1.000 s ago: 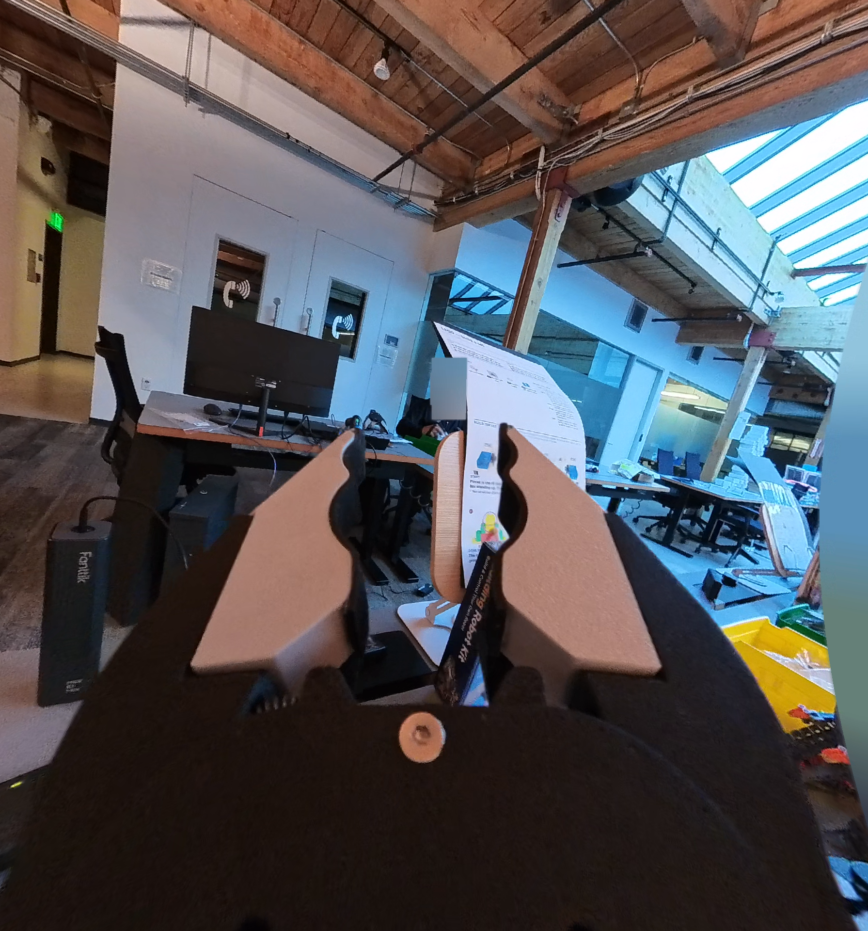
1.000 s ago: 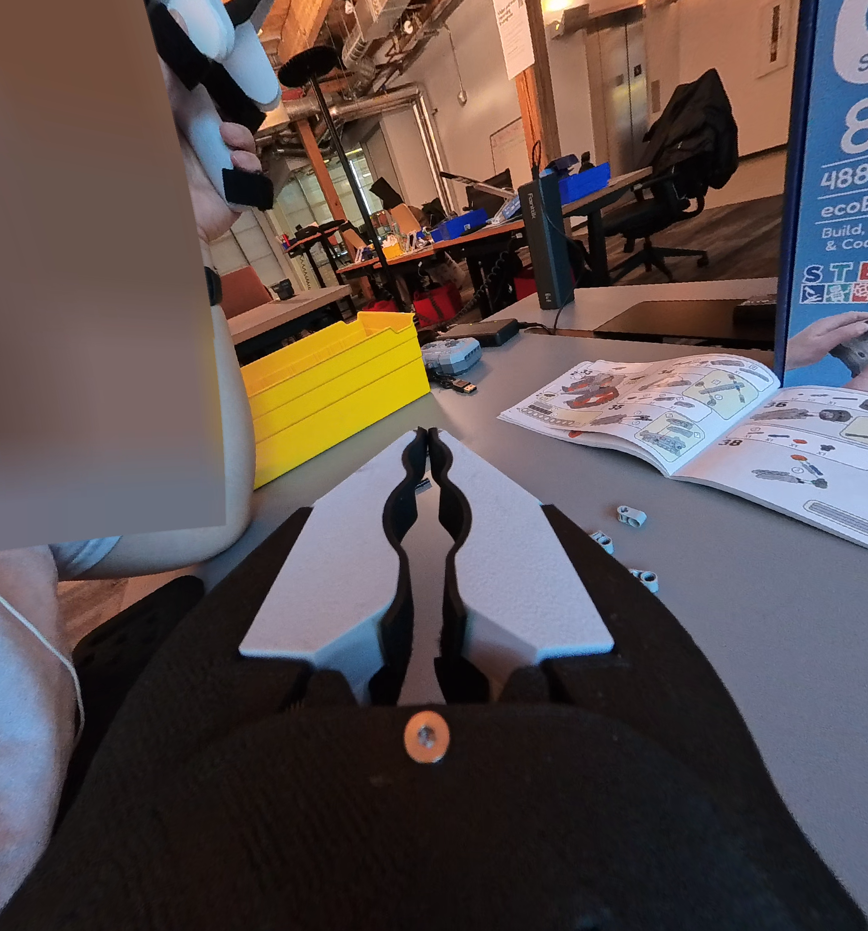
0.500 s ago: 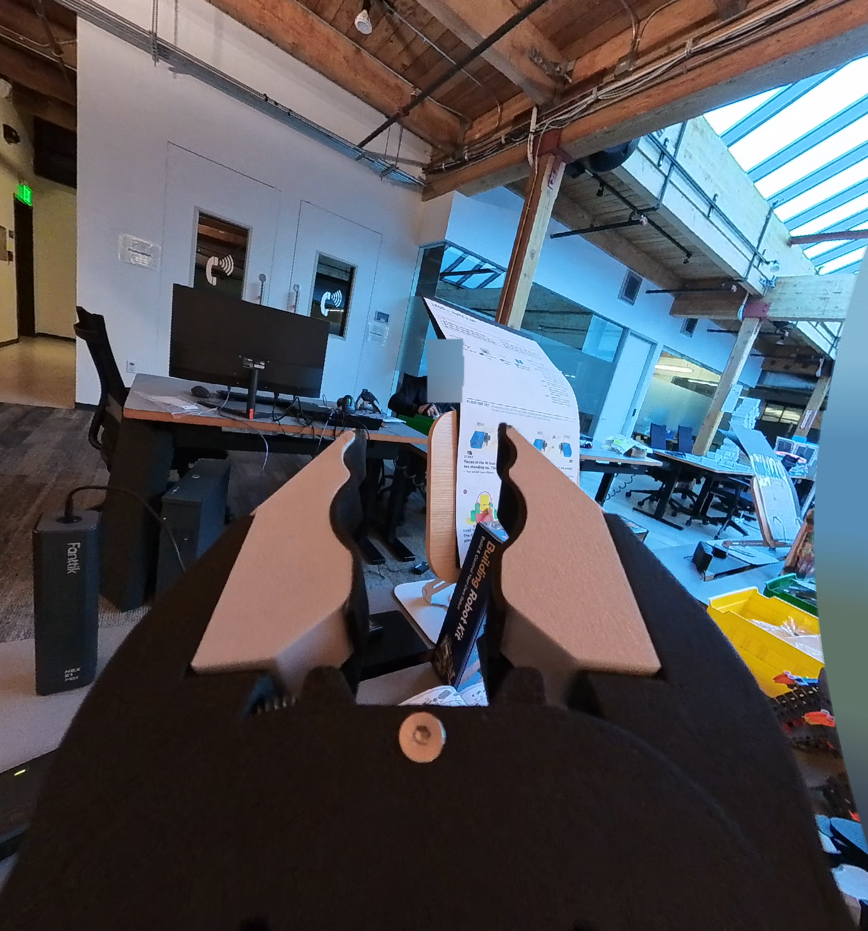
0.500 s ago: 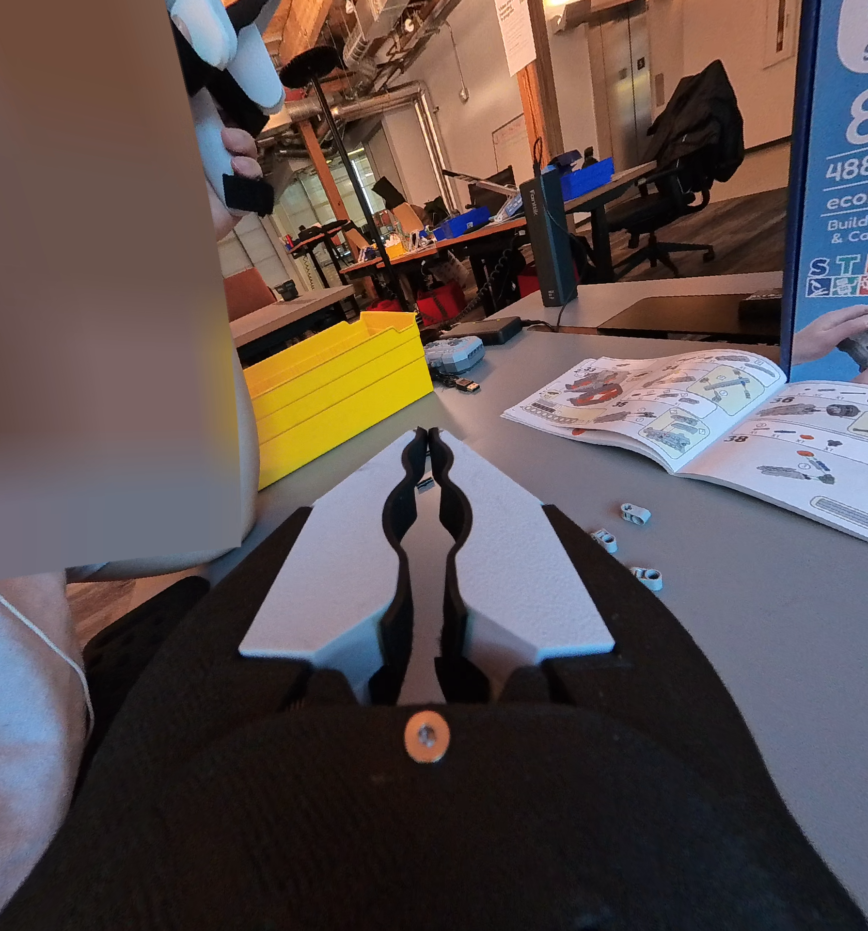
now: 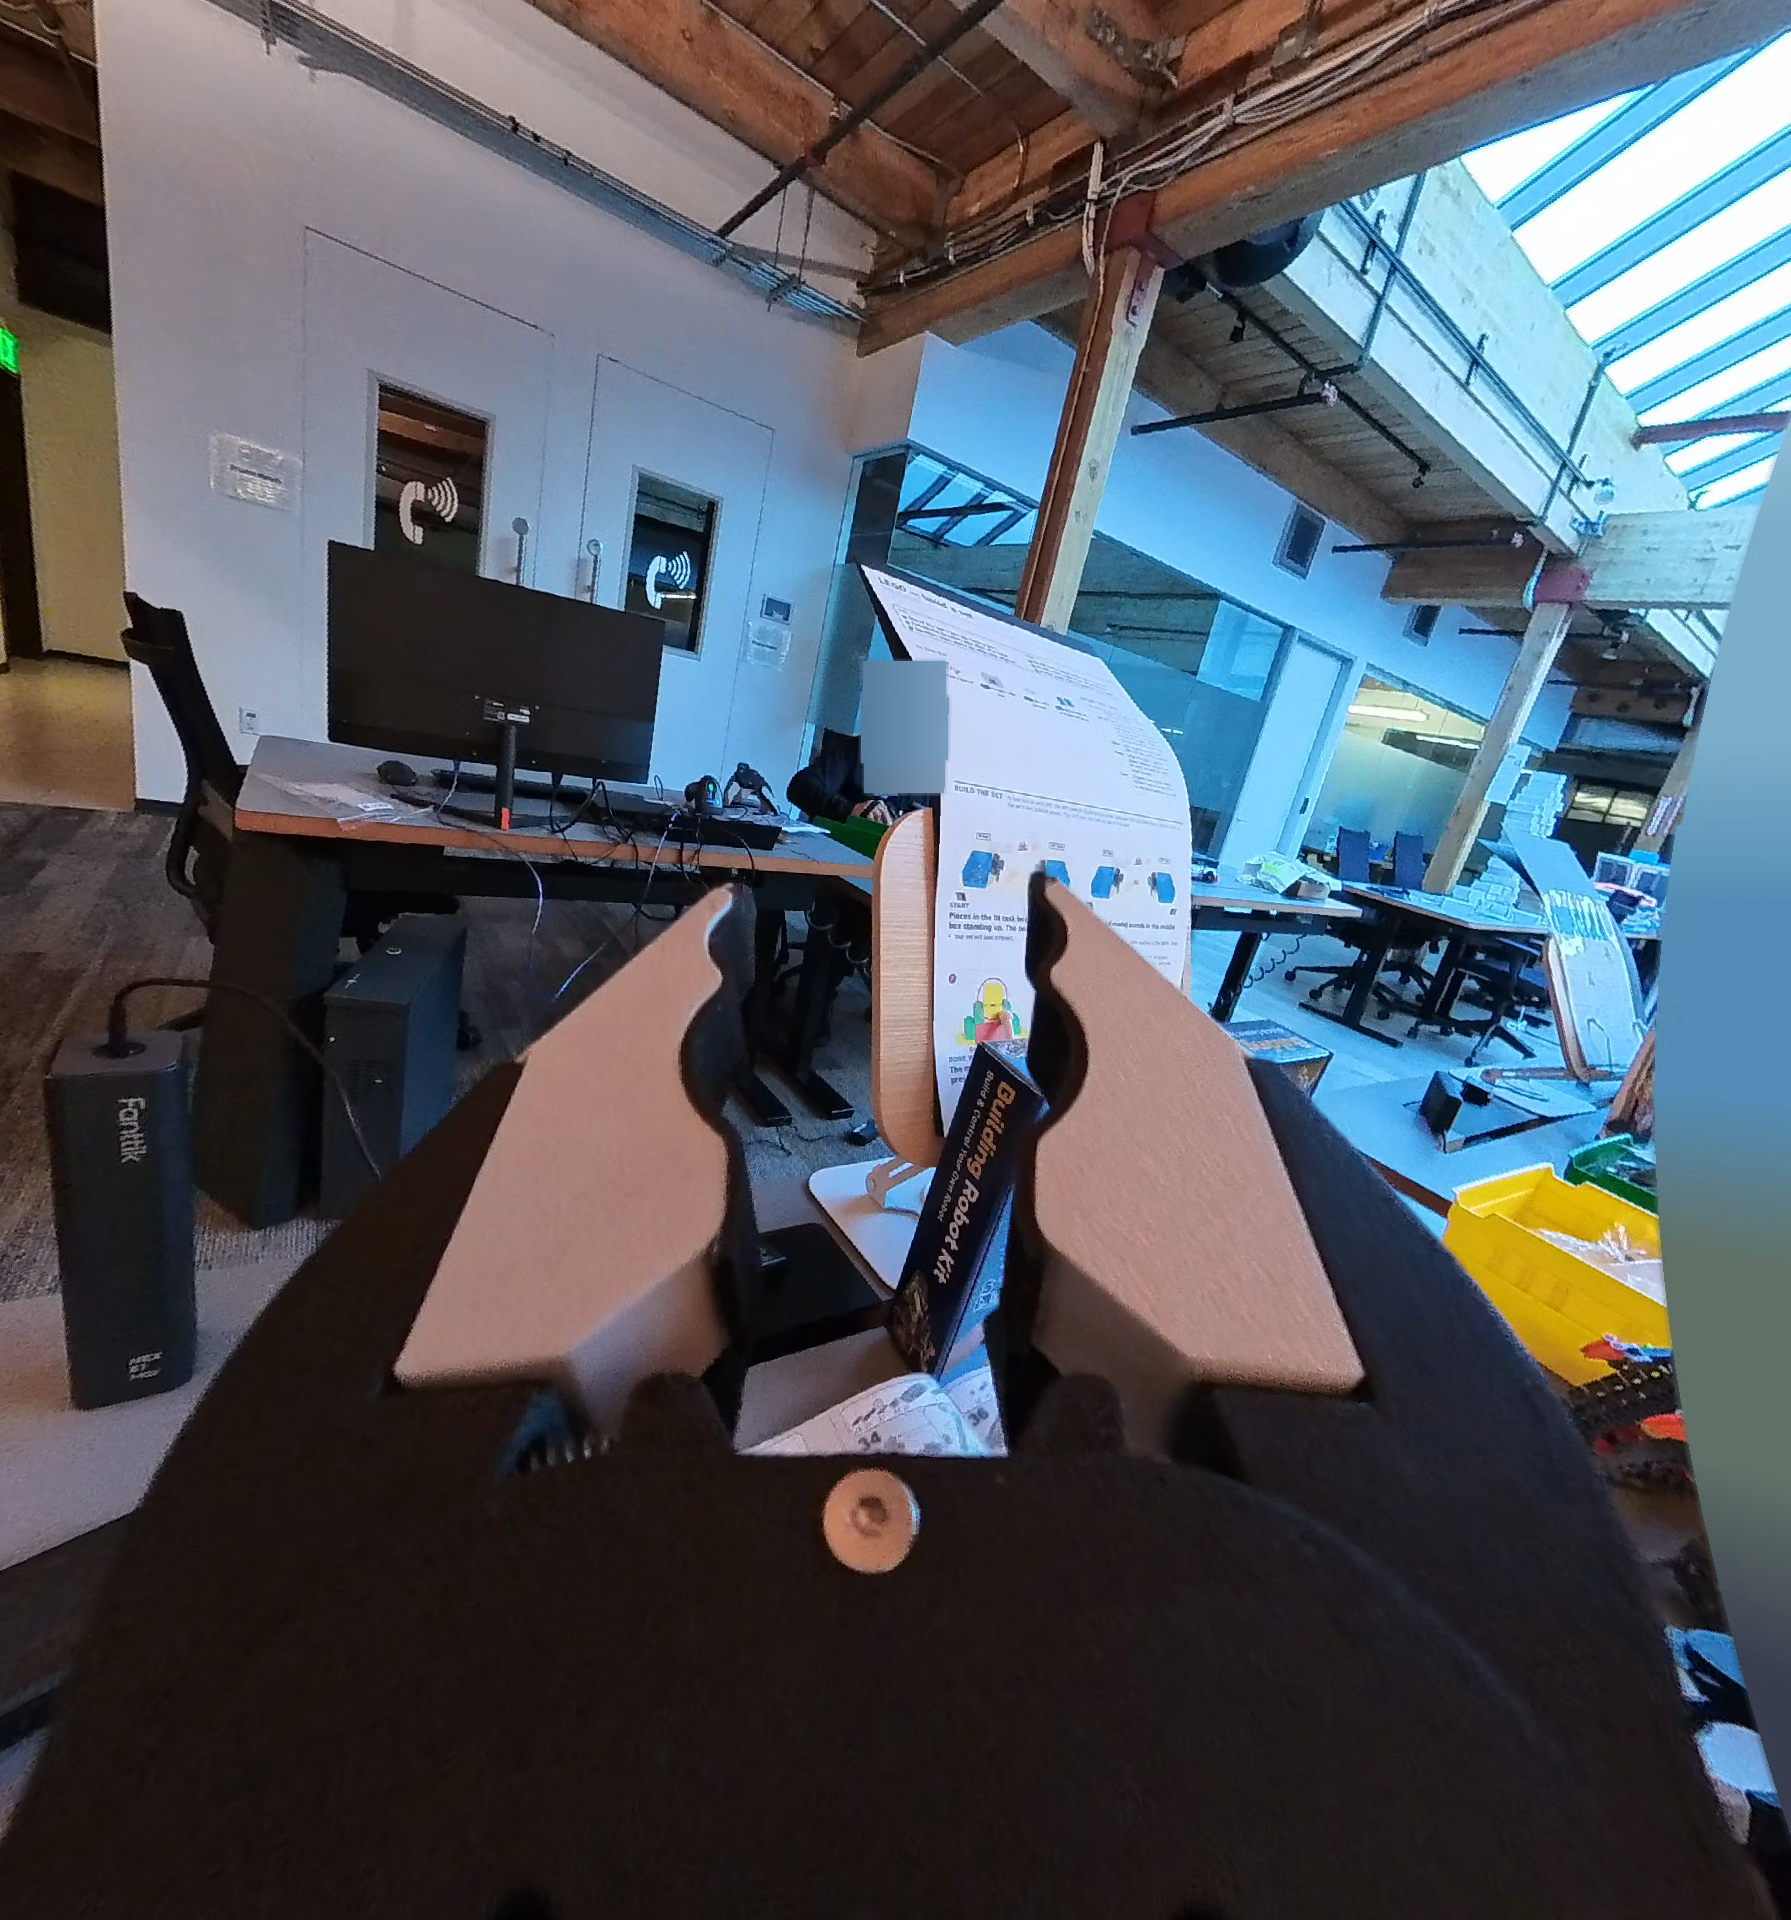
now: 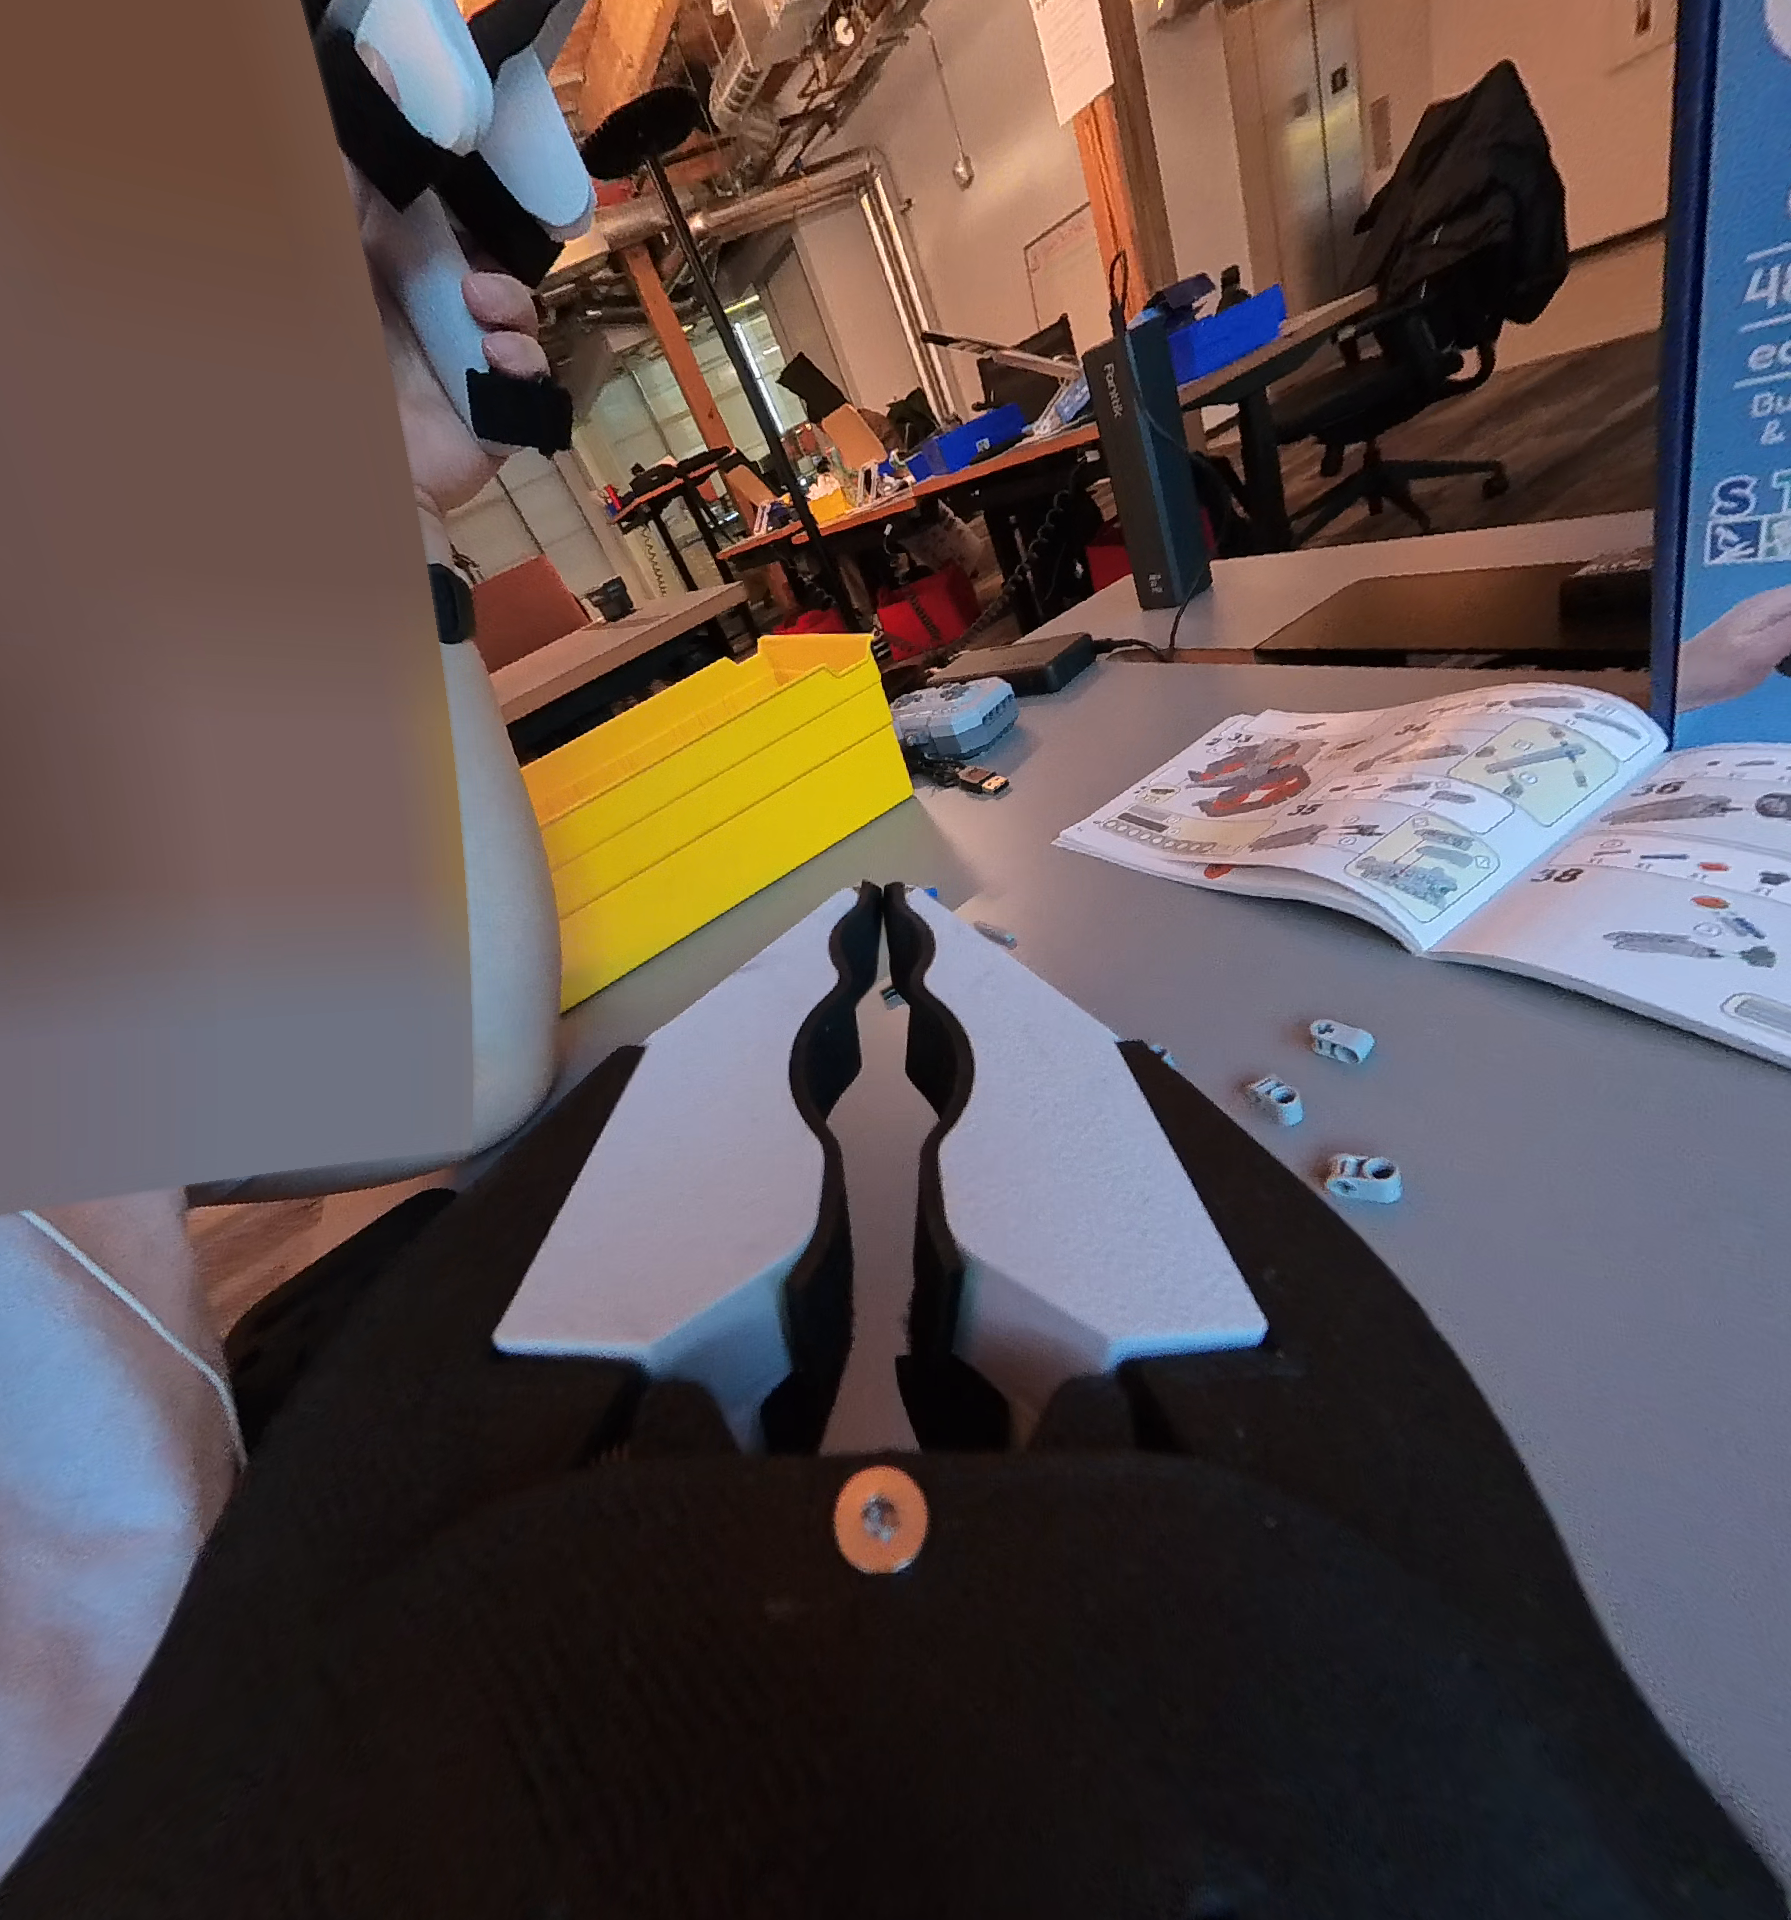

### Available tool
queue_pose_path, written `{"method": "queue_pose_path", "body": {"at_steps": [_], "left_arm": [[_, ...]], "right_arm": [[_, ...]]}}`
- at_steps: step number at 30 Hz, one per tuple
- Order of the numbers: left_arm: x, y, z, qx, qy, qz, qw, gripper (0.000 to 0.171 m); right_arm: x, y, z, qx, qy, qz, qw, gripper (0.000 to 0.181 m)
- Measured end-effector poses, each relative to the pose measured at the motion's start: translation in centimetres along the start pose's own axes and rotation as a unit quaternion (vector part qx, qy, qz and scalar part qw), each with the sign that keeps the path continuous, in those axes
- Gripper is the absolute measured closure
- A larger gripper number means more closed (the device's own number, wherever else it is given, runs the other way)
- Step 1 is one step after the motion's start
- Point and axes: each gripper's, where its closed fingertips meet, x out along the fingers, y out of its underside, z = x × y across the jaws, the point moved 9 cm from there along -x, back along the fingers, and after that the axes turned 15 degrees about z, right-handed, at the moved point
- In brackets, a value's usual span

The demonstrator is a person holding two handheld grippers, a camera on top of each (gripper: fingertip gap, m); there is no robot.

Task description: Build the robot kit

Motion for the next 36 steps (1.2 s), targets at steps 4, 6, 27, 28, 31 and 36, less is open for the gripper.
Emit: {"method": "queue_pose_path", "body": {"at_steps": [4, 6, 27, 28, 31, 36], "left_arm": [[0.1, 0.1, -0.1, 0.001, -0.001, 0.001, 1.000, 0.121], [0.3, 0.1, -0.2, 0.003, 0.000, 0.005, 1.000, 0.121], [0.9, 0.6, -1.1, 0.036, 0.001, 0.049, 0.998, 0.121], [0.9, 0.6, -1.1, 0.036, -0.001, 0.047, 0.998, 0.122], [1.0, 0.7, -1.1, 0.039, -0.001, 0.052, 0.998, 0.122], [1.2, 0.8, -1.2, 0.041, -0.001, 0.055, 0.998, 0.122]], "right_arm": [[-0.1, -0.1, 0.1, 0.004, 0.001, 0.001, 1.000, 0.181], [0.0, -0.1, 0.0, 0.000, 0.004, 0.001, 1.000, 0.181], [4.0, 3.4, 0.6, 0.018, -0.039, 0.192, 0.980, 0.179], [4.1, 3.4, 0.5, 0.015, -0.038, 0.195, 0.980, 0.179], [4.2, 3.5, 0.4, 0.018, -0.038, 0.204, 0.978, 0.179], [4.5, 3.7, 0.1, 0.027, -0.042, 0.210, 0.976, 0.178]]}}
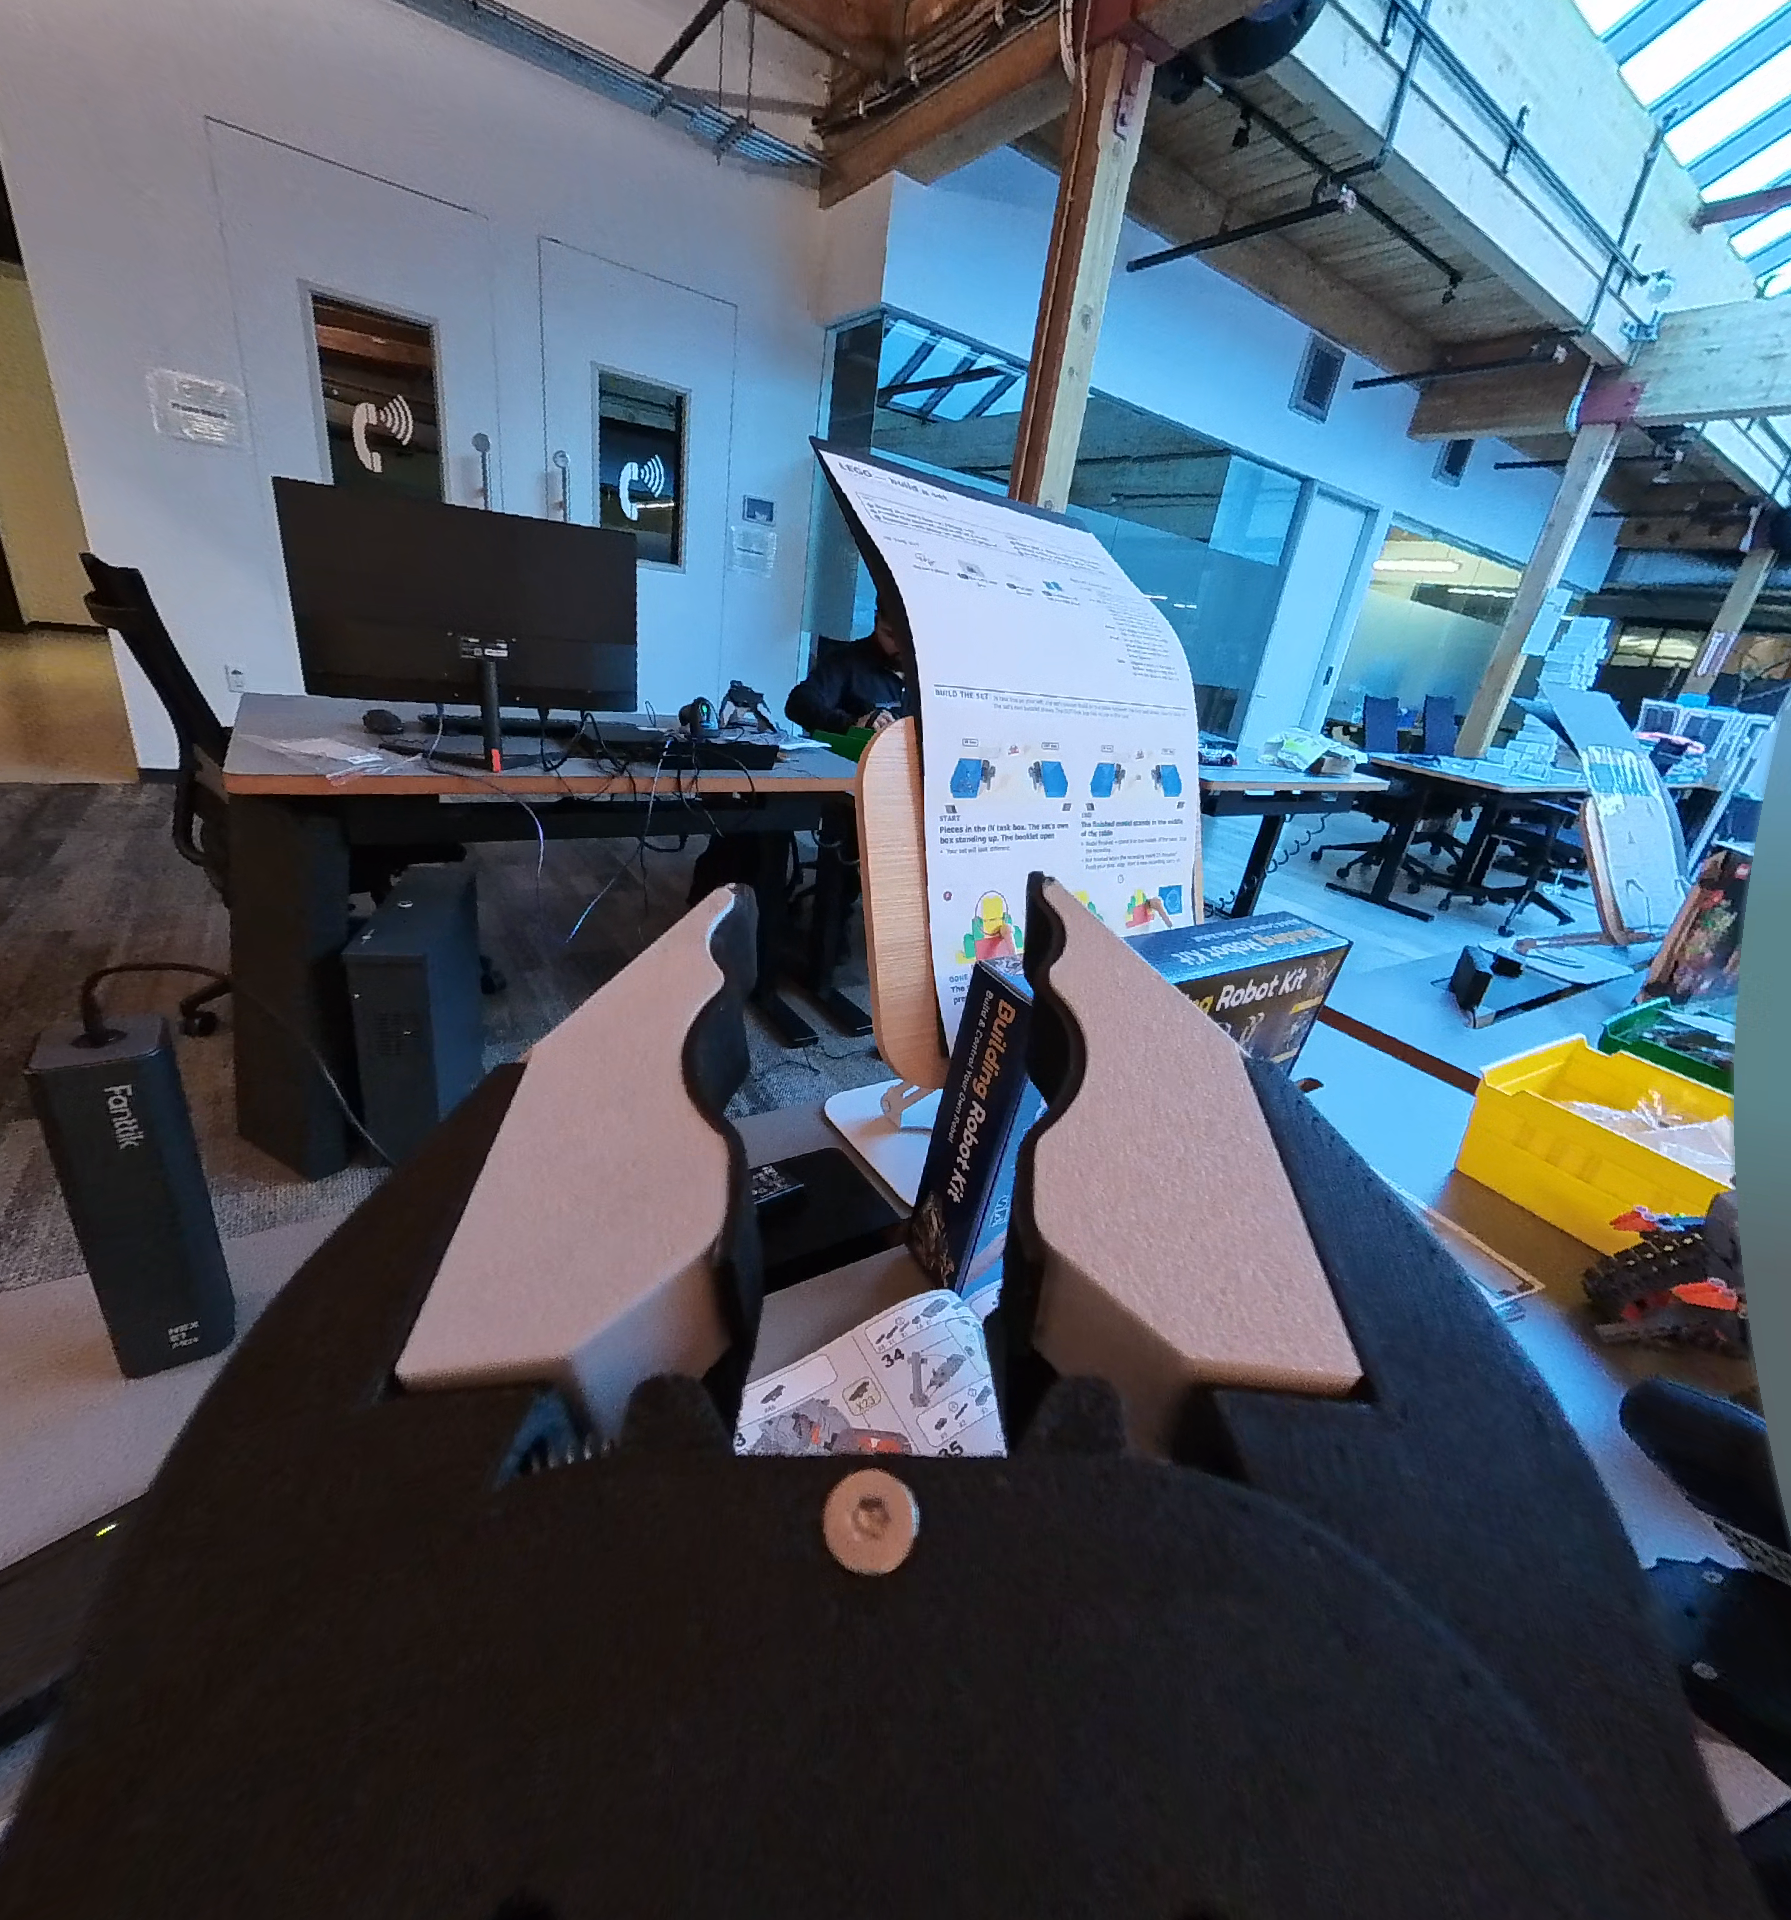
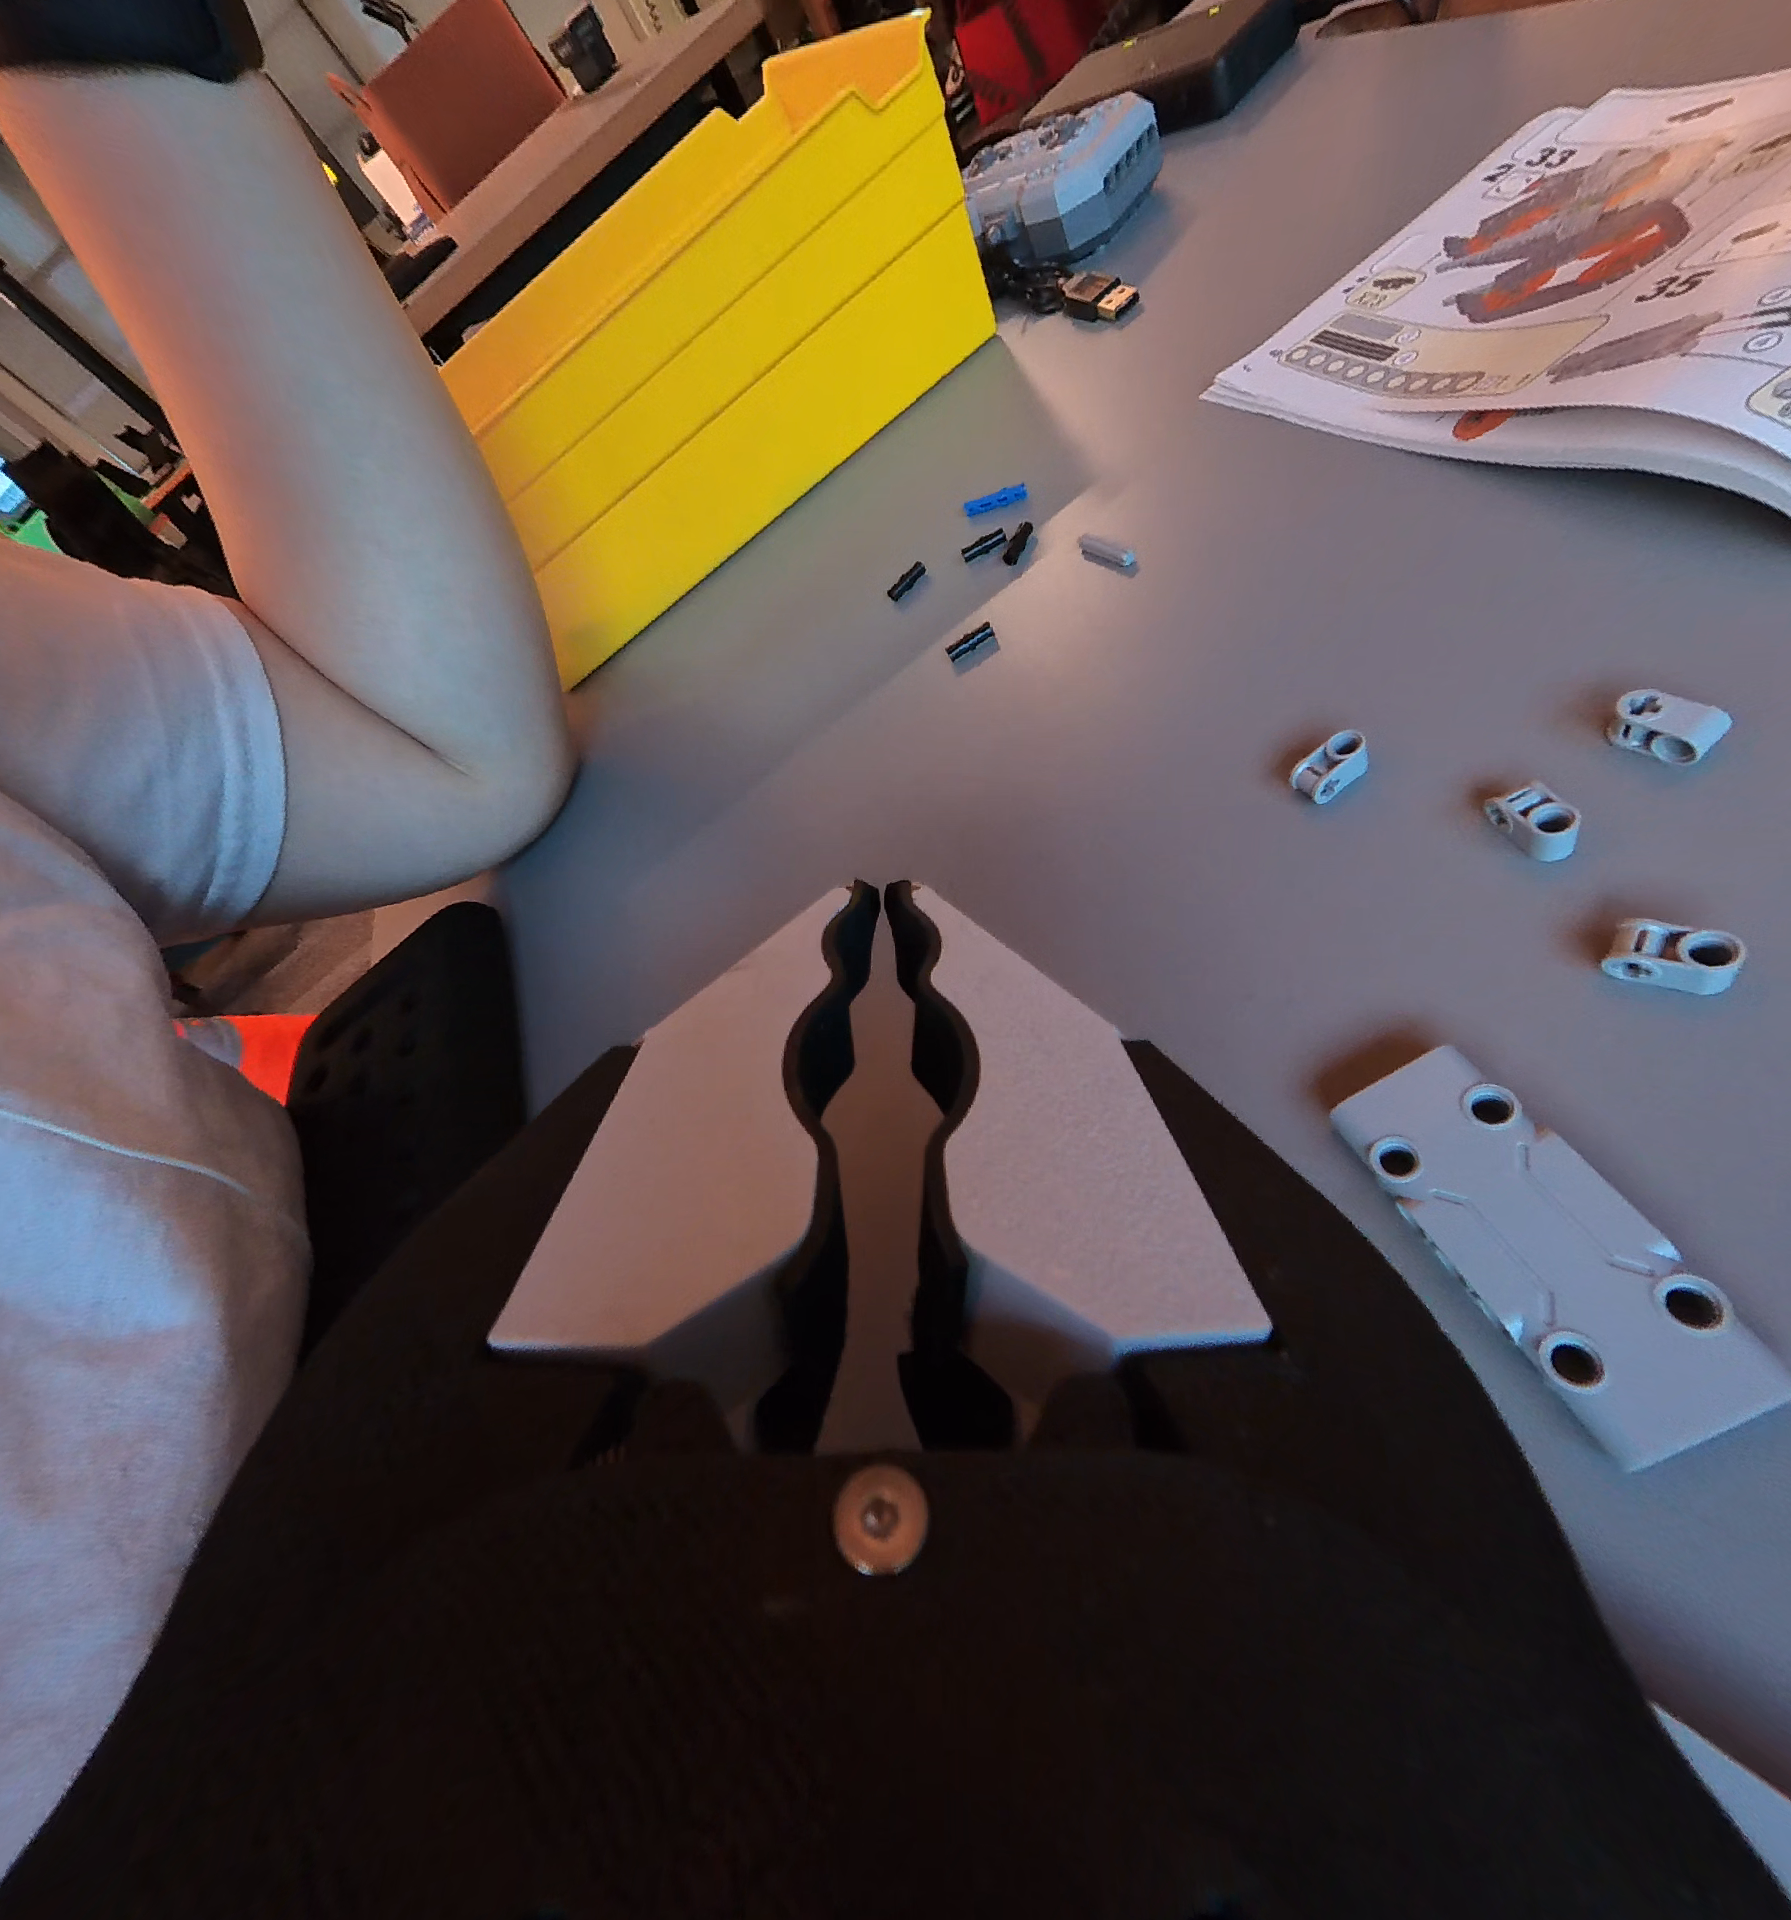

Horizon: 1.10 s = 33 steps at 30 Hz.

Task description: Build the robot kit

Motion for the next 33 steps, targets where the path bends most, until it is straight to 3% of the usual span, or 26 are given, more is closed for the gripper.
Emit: {"method": "queue_pose_path", "body": {"at_steps": [22, 25, 27, 30, 33], "left_arm": [[0.0, 0.0, 0.0, -0.001, -0.005, -0.004, 1.000, 0.121], [0.1, 0.1, 0.6, 0.002, -0.029, 0.006, 1.000, 0.121], [0.3, 0.5, 1.2, 0.008, -0.058, 0.030, 0.998, 0.120], [0.9, 1.5, 2.0, 0.038, -0.117, 0.115, 0.986, 0.119], [1.3, 2.6, 3.4, 0.074, -0.239, 0.196, 0.948, 0.120]], "right_arm": [[-0.7, 0.4, 0.3, -0.004, -0.002, 0.010, 1.000, 0.178], [-0.8, 0.4, 0.4, -0.003, -0.006, 0.006, 1.000, 0.178], [-0.9, 0.3, 0.5, -0.005, -0.005, 0.002, 1.000, 0.178], [-0.7, 0.4, 0.4, -0.007, 0.001, 0.007, 1.000, 0.178], [-0.1, 0.8, 0.3, -0.005, -0.001, 0.025, 1.000, 0.177]]}}
